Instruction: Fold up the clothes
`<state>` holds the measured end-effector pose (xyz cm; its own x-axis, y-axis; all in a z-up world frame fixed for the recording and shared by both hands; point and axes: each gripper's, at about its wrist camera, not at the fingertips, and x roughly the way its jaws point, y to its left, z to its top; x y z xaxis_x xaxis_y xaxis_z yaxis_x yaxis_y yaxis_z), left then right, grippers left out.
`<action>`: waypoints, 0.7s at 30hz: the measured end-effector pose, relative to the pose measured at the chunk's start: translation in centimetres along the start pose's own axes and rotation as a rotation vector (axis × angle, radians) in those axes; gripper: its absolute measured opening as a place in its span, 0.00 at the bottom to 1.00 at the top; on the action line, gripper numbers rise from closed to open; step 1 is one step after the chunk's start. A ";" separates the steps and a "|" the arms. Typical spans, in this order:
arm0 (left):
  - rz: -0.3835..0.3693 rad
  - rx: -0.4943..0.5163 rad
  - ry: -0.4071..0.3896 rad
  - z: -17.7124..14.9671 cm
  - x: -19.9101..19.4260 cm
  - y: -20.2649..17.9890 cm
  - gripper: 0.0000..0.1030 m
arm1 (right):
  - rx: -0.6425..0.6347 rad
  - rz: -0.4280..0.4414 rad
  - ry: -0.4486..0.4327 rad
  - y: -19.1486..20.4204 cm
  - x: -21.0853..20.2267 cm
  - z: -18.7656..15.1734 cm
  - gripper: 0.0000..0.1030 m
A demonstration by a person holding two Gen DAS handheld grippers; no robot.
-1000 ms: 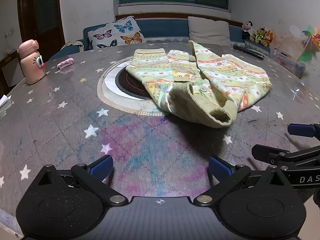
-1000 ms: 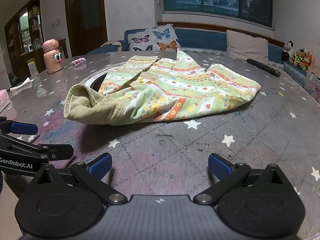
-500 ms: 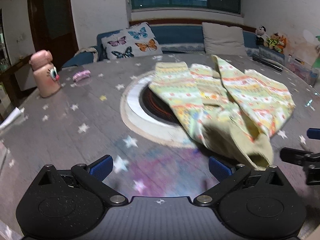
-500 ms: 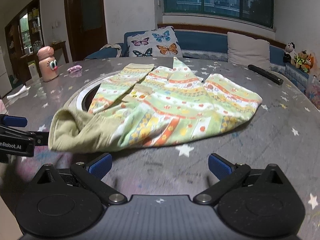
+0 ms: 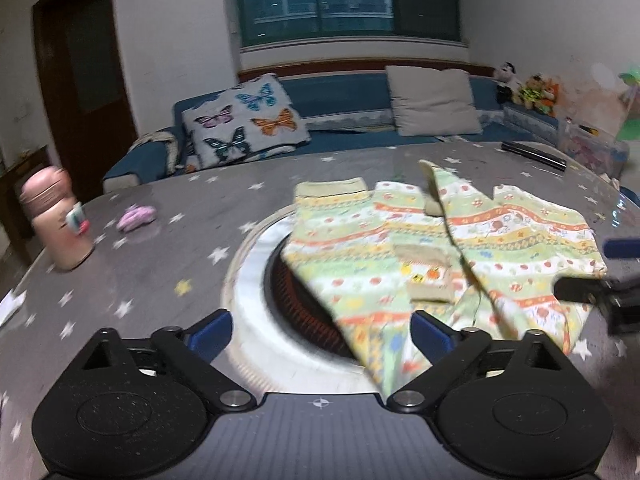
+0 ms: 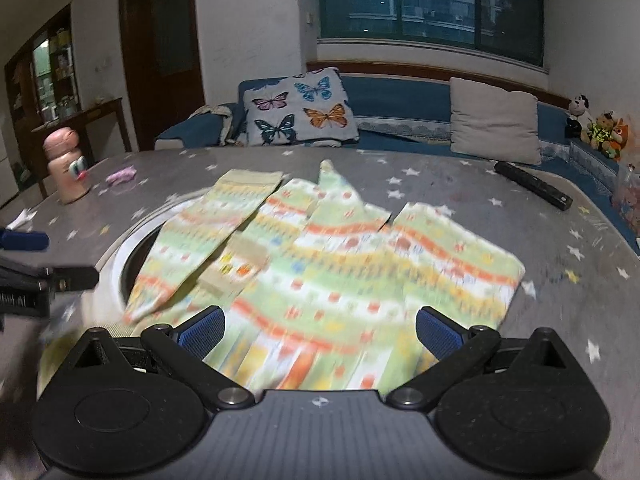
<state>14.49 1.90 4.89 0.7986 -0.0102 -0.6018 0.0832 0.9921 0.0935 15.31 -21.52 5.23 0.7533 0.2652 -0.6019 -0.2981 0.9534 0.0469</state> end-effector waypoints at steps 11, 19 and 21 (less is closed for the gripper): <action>-0.080 0.073 0.034 3.5 8.1 -2.1 0.76 | 0.049 -0.008 0.029 -3.2 8.1 5.1 0.83; -0.100 0.022 0.070 6.1 13.1 -2.0 0.73 | 0.048 -0.002 0.057 -4.0 13.9 7.3 0.66; -0.096 0.020 0.092 6.3 14.3 -2.0 0.68 | 0.053 0.004 0.066 -4.2 14.9 7.4 0.60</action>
<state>29.51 -1.06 1.09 0.7284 -0.0931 -0.6788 0.1696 0.9844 0.0470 32.13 -20.46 1.97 0.7114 0.2607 -0.6527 -0.2682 0.9591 0.0907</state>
